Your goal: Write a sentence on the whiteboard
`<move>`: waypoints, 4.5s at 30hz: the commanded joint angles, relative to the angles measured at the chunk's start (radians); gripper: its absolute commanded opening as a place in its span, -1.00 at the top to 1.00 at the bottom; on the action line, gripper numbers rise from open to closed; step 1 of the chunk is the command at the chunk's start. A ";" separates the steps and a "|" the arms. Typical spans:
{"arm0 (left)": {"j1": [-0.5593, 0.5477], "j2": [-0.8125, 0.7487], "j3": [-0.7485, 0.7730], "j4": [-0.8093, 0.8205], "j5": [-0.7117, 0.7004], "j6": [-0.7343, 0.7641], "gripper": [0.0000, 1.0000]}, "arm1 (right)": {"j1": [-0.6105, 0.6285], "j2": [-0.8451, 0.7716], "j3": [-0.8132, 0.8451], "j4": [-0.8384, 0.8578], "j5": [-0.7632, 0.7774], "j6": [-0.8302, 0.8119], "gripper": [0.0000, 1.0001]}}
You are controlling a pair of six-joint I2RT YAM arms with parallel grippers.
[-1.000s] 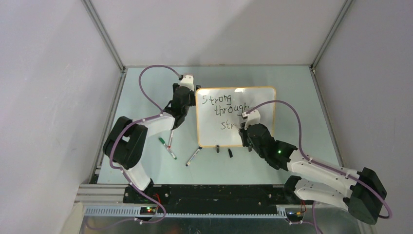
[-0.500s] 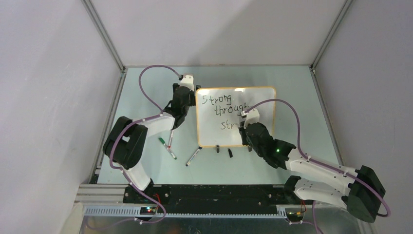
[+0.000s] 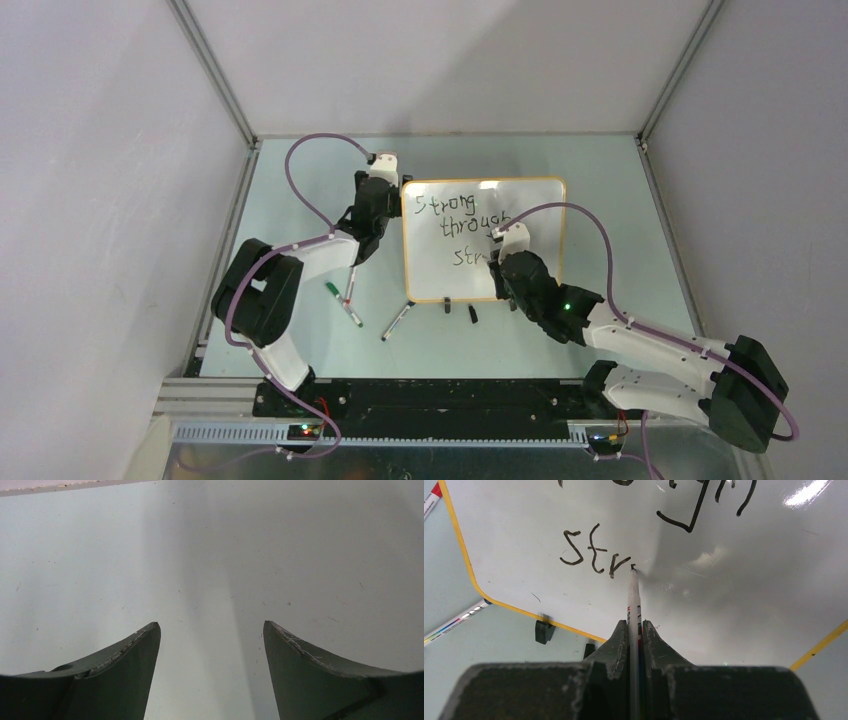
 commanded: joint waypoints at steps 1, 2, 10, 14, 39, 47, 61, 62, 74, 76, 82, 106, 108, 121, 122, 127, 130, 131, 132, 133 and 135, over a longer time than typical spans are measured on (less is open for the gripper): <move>-0.002 -0.018 -0.001 0.039 0.012 -0.001 -0.63 | 0.002 -0.001 0.041 -0.035 0.023 0.030 1.00; -0.002 -0.018 -0.001 0.040 0.012 -0.001 -0.63 | 0.003 -0.001 0.041 -0.038 0.025 0.031 1.00; -0.002 -0.018 -0.001 0.039 0.012 -0.001 -0.63 | 0.008 -0.008 0.041 -0.070 0.044 0.046 1.00; -0.002 -0.017 0.000 0.039 0.012 -0.001 -0.63 | 0.007 -0.008 0.041 -0.065 0.065 0.047 1.00; -0.002 -0.019 -0.001 0.040 0.012 -0.001 -0.63 | -0.035 -0.009 0.076 -0.055 0.052 0.025 1.00; -0.002 -0.018 -0.001 0.040 0.013 -0.001 -0.63 | -0.035 0.000 0.077 -0.085 0.037 0.048 1.00; -0.002 -0.018 -0.001 0.039 0.012 -0.001 -0.63 | -0.033 0.009 0.076 -0.123 0.013 0.073 1.00; -0.002 -0.017 -0.001 0.039 0.011 -0.001 -0.64 | -0.033 0.010 0.076 -0.126 0.011 0.075 1.00; -0.002 -0.019 -0.001 0.040 0.012 -0.001 -0.64 | -0.028 0.010 0.076 -0.149 0.013 0.082 1.00; -0.003 -0.018 -0.001 0.039 0.012 -0.001 -0.64 | -0.028 -0.005 0.076 -0.139 0.008 0.075 1.00; -0.003 -0.018 -0.001 0.039 0.012 -0.002 -0.64 | -0.032 -0.092 0.076 -0.112 -0.054 0.057 1.00; -0.002 -0.018 0.000 0.039 0.012 -0.002 -0.64 | -0.083 -0.050 0.076 -0.116 -0.060 0.054 1.00; -0.002 -0.018 -0.002 0.038 0.012 -0.001 -0.64 | -0.085 -0.054 0.076 -0.120 -0.050 0.055 1.00; -0.002 -0.019 -0.002 0.040 0.012 -0.002 -0.64 | -0.105 -0.054 0.076 -0.110 -0.040 0.053 1.00; -0.002 -0.019 -0.003 0.041 0.012 -0.002 -0.64 | -0.106 -0.053 0.076 -0.108 -0.040 0.055 1.00; -0.002 -0.019 -0.003 0.040 0.010 -0.001 -0.64 | -0.117 -0.047 0.076 -0.098 -0.041 0.052 1.00; -0.002 -0.018 -0.003 0.041 0.011 -0.001 -0.64 | -0.121 -0.041 0.077 -0.093 -0.044 0.053 1.00; -0.002 -0.019 -0.003 0.040 0.011 -0.001 -0.63 | -0.123 -0.036 0.076 -0.092 -0.046 0.053 1.00; -0.002 -0.018 -0.003 0.040 0.011 -0.001 -0.64 | -0.124 -0.035 0.076 -0.088 -0.050 0.053 1.00; -0.002 -0.018 -0.002 0.041 0.012 -0.001 -0.64 | -0.124 -0.033 0.076 -0.086 -0.057 0.051 1.00; -0.002 -0.019 -0.003 0.041 0.013 -0.001 -0.64 | -0.126 -0.030 0.078 -0.082 -0.071 0.047 1.00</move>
